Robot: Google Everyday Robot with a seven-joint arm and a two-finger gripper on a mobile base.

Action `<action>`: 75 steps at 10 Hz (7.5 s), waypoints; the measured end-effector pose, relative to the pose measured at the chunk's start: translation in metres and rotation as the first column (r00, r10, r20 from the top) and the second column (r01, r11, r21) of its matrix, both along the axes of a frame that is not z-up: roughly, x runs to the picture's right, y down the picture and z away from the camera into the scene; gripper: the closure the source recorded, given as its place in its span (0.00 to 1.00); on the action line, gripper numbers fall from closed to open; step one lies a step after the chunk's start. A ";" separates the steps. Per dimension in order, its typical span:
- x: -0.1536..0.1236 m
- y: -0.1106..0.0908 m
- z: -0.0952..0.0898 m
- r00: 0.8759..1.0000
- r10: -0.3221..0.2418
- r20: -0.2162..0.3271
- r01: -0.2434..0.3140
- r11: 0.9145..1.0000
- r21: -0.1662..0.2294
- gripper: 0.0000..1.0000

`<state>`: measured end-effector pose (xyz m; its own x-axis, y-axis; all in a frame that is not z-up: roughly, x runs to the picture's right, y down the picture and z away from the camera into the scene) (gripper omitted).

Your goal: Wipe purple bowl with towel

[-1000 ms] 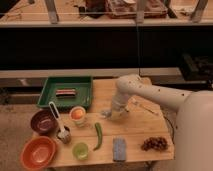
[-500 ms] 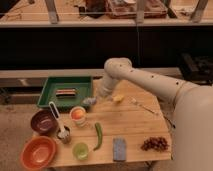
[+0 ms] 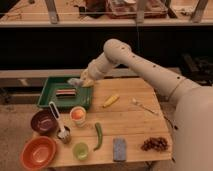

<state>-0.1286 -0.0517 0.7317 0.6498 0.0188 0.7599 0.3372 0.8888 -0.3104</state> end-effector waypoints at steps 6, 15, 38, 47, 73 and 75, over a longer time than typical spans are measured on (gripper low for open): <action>-0.114 -0.011 0.008 0.965 -0.257 0.060 0.259 0.965 -0.029 1.00; -0.138 -0.002 -0.025 0.972 -0.236 0.002 0.235 0.969 0.081 1.00; -0.279 0.202 -0.025 0.811 -0.582 0.061 0.584 0.812 -0.014 1.00; -0.233 0.247 0.018 0.806 -0.580 -0.118 0.553 0.809 -0.199 1.00; -0.222 0.260 0.004 0.827 -0.559 -0.058 0.543 0.822 -0.174 1.00; -0.204 0.254 0.008 0.839 -0.537 -0.087 0.516 0.836 -0.188 1.00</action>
